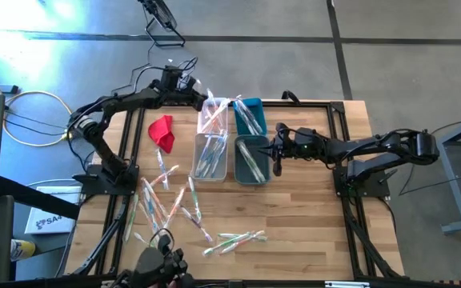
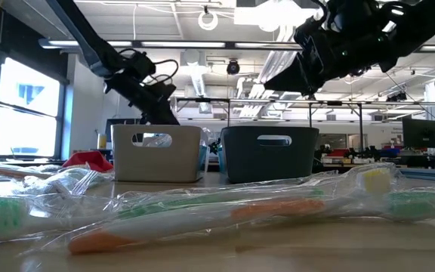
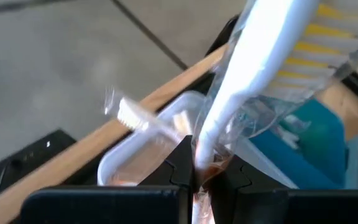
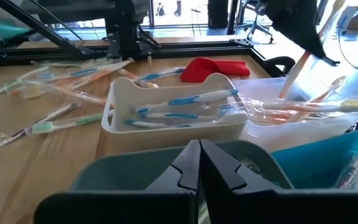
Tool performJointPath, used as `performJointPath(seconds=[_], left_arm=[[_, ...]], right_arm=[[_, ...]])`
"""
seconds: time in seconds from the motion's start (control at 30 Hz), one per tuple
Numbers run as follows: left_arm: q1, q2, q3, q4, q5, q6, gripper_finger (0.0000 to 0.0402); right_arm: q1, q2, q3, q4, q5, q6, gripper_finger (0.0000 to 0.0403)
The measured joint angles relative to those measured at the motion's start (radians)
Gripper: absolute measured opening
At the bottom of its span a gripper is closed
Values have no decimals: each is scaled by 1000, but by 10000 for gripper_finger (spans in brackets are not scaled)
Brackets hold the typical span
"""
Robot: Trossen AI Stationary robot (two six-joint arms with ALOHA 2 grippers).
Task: Pick & Place Toothbrushes
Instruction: Put the orange toothbrush into the transparent bin
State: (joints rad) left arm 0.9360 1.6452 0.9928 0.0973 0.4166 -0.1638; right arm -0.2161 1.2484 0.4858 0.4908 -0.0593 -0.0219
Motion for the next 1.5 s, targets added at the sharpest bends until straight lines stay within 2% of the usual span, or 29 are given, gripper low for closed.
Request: performJointPath(seconds=[0.57,0.9,1.0,1.27,1.4,1.5], left_arm=[[0,100,2,-29,-4,-7,22],[0,104,2,-35,-34,-31,26],[0,104,0,-46,-39,-29,49],[0,105,0,-33,-32,-54,155],[0,105,0,-30,-3,-108,180],[0,105,0,-34,43,-125,184]], right_arm=[[0,0,0,0,4,-1,4],[0,0,0,0,4,-2,5],[0,0,0,0,4,-2,3],[0,0,0,0,4,-2,3],[0,0,0,0,4,-1,4],[0,0,0,0,4,-2,3]])
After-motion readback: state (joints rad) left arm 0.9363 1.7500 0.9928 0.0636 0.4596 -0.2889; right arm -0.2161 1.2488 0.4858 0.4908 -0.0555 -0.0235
